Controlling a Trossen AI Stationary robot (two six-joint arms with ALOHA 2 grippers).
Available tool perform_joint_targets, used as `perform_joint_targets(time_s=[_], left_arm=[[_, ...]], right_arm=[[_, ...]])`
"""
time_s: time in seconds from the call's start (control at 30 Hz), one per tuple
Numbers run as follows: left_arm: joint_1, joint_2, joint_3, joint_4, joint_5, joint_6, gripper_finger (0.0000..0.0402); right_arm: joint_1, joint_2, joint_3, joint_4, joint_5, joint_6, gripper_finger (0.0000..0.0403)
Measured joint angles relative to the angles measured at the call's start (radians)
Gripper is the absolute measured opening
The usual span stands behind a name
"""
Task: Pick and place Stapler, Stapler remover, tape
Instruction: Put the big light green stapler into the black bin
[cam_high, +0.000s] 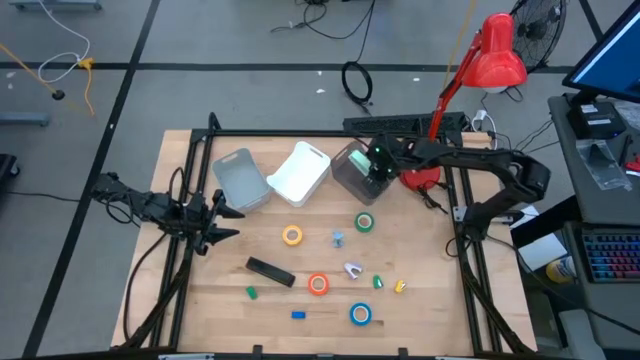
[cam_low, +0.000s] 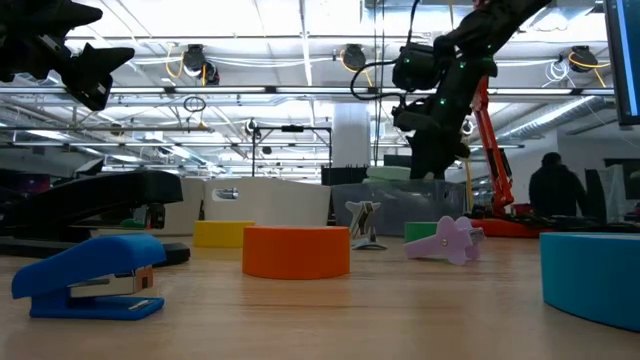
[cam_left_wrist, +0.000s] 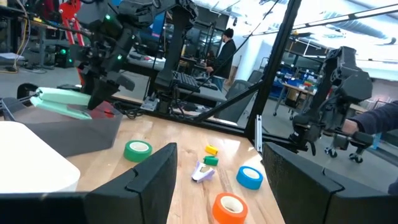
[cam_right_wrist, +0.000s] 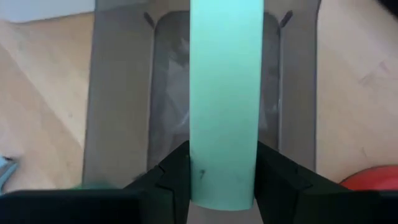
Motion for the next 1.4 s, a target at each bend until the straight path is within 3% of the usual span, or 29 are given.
perform_joint_targets(time_s=[1.13,1.4], left_arm=[[0.0,0.0,0.0,0.0,0.0,0.002,0.0241],[0.0,0.0,0.0,0.001,0.0,0.001,0.0241]], right_arm=[[0.004,0.018,-0.002,-0.033,-0.002,-0.05,0.0128],[0.003,0.085,-0.002,-0.027,-0.001,-0.05,0.0128]])
